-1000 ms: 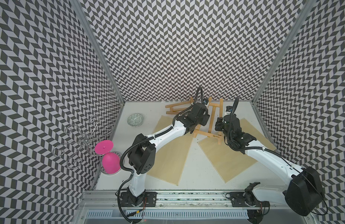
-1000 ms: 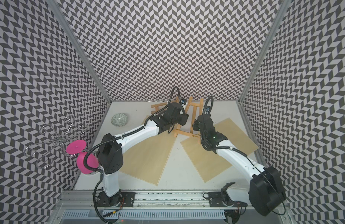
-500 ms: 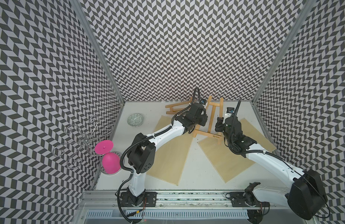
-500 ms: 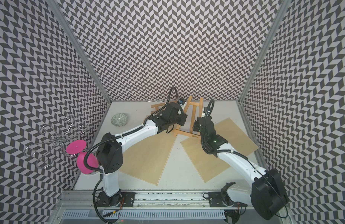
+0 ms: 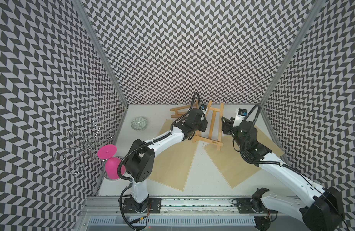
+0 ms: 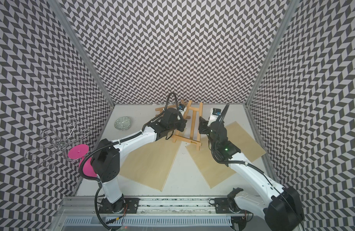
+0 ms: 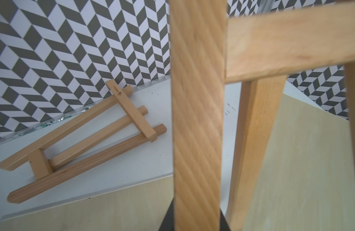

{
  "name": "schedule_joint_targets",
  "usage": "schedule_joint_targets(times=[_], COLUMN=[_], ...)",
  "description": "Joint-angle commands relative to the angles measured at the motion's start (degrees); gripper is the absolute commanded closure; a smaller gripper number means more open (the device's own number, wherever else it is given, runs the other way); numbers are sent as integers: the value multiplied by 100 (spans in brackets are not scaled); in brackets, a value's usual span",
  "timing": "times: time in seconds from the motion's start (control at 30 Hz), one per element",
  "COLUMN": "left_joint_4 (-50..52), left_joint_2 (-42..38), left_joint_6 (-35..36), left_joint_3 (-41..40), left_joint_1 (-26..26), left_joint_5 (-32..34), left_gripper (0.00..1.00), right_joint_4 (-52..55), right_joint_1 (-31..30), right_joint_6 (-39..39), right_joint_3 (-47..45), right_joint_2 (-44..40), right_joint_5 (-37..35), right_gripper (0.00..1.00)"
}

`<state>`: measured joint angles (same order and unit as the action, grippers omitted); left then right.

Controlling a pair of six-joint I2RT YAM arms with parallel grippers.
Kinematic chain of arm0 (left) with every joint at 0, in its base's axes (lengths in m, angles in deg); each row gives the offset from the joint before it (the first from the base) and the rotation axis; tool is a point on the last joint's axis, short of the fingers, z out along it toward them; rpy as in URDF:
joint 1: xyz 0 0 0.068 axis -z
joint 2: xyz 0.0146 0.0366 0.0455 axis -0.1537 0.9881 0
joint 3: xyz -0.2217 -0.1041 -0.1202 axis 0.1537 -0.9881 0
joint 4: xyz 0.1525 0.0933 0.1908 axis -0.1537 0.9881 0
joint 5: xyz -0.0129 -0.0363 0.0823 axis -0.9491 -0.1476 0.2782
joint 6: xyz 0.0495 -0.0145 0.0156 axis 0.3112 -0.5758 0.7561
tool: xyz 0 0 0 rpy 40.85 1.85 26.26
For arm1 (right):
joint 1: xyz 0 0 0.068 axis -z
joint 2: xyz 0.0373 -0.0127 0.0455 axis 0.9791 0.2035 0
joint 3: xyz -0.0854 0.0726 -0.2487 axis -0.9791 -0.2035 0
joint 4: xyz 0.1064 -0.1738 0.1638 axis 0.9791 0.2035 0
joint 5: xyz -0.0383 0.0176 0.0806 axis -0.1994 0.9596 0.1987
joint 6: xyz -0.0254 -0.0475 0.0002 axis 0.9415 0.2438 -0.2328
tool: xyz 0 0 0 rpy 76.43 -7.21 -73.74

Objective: Assemble the easel
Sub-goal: Pick up the easel at the center of the board, then unfold the easel.

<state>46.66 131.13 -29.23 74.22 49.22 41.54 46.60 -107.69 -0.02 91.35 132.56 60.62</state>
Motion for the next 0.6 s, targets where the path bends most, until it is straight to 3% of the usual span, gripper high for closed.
schedule_joint_targets(times=[0.0,0.27,0.37,0.57], left_joint_4=[-970,-2231,-2603,-3180], left_joint_2=[-614,-1624,-1929,-2314], left_joint_6=[191,647,789,973], left_joint_3=[-312,-1561,-1899,-2300], left_joint_1=[-241,-549,-558,-558], left_joint_5=[-393,-1216,-1334,-1925], left_gripper=[100,100,100,100], right_joint_4=[-200,-245,-794,-1444], right_joint_1=[25,549,948,965], right_joint_6=[-251,-516,-539,-162], right_joint_3=[-105,-486,-723,-1009], right_joint_2=[-408,-487,-311,109], right_joint_5=[745,1899,3130,4127], right_gripper=[36,22,16,10])
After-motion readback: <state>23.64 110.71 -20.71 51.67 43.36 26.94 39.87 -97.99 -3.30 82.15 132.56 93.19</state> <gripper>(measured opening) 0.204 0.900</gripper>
